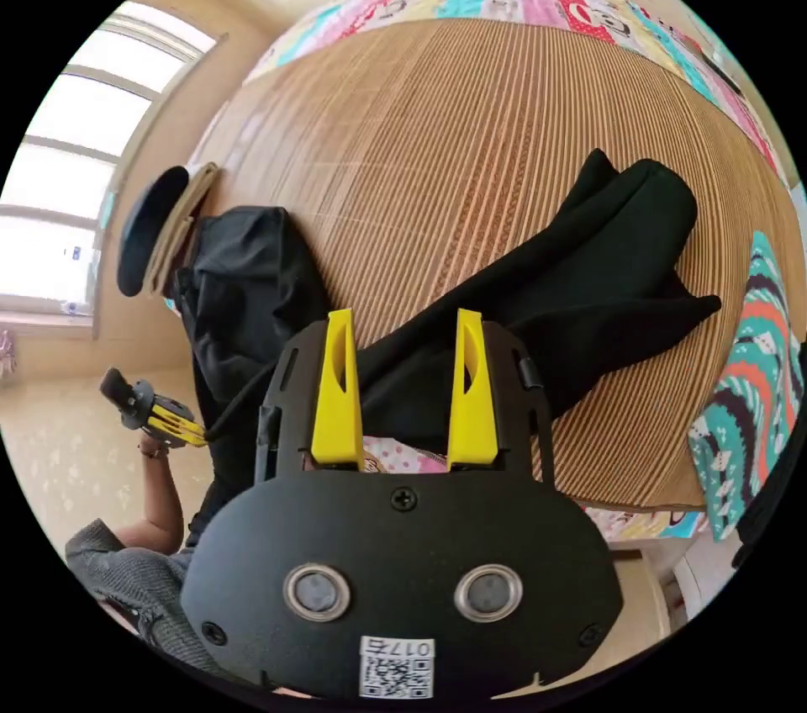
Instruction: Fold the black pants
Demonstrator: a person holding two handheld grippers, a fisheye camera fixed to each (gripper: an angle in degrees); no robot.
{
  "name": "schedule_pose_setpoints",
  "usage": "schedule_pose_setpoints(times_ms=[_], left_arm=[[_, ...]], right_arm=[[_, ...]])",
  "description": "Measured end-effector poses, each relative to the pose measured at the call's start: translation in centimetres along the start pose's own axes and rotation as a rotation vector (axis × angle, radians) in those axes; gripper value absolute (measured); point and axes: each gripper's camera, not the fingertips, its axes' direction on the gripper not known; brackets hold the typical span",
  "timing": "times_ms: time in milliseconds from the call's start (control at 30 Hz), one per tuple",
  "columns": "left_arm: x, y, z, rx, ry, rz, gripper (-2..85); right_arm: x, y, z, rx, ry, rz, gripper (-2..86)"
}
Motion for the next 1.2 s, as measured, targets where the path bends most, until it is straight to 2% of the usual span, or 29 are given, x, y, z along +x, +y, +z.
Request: schedule_pose_setpoints(times_ms=[33,100,133,200,267,333,367,433,500,567,600,667,733,800,900,967,1000,1067,1200], left_arm=[[0.2,0.4,-0.1,0.007,-0.002,-0.003,-0.9],[0.2,1.1,-0.6,0.046,0.005,-0.008,-0.9],[0.2,1.6,-0.9,0.074,0.018,-0.012,-0.9],[0.0,2.1,-1.3,0.104,0.029,-0.02,-0.9],[-0.2,2.4,-1.7,0.138,0.032,-0.022,-0.9],[-0.2,2.4,-2.3,0.181,0.036,-0.024,-0.9],[0.0,2.2,-3.1,0.222,0.026,-0.018,-0.9],[0.8,1.9,-4.8,0.311,0.007,0.025,-0.9],[1.6,1.7,-6.9,0.43,0.047,0.094,-0.9],[1.6,1.4,-8.9,0.538,0.144,0.183,-0.9],[1.4,1.2,-9.1,0.55,0.166,0.198,-0.9],[0.3,-0.1,-8.4,0.519,0.176,0.182,-0.8],[-1.0,-1.5,-6.6,0.439,0.124,0.095,-0.7],[-2.8,-2.4,-5.2,0.429,0.076,-0.031,-0.4],[-5.9,-1.1,-5.3,0.589,-0.058,-0.323,2.2],[-7.9,1.1,-6.1,0.724,-0.226,-0.62,5.8],[-8.5,1.3,-6.1,0.734,-0.262,-0.684,5.8],[-11.7,-0.8,-5.4,0.622,-0.373,-0.817,4.2],[-15.4,-6.8,-4.7,0.443,-0.476,-0.822,1.0]], right_arm=[[-1.3,-2.2,3.5,-0.167,0.148,-0.003,12.8],[-2.6,-3.7,7.1,-0.291,0.28,-0.032,9.0],[-3.4,-4.0,7.1,-0.265,0.326,-0.052,5.6],[-4.4,-3.9,5.2,-0.195,0.313,-0.09,4.3],[-4.1,-3.0,0.5,-0.045,0.199,-0.097,3.5],[-1.4,1.1,-9.1,0.275,-0.087,-0.104,3.0],[-0.3,2.7,-11.4,0.364,-0.172,-0.106,2.9],[6.2,11.7,-18.0,0.74,-0.506,-0.024,2.6],[10.4,18.4,-19.2,0.933,-0.693,-0.01,2.4],[12.7,25.2,-18.3,1.111,-0.716,-0.011,2.3],[13.4,29.2,-16.6,1.185,-0.663,0.022,2.2],[14.3,33.5,-13.1,1.146,-0.53,0.155,2.1],[14.5,36.9,-7.5,0.939,-0.364,0.355,2.0],[13.0,38.3,-4.2,0.794,-0.255,0.397,2.0],[8.0,38.4,-1.5,0.673,-0.053,0.325,2.1],[5.3,37.7,-1.8,0.701,0.058,0.278,2.2],[3.9,36.5,-2.3,0.716,0.107,0.237,2.2],[2.9,33.5,-2.5,0.698,0.145,0.196,2.3],[2.8,23.9,0.3,0.544,0.242,0.144,2.5]])
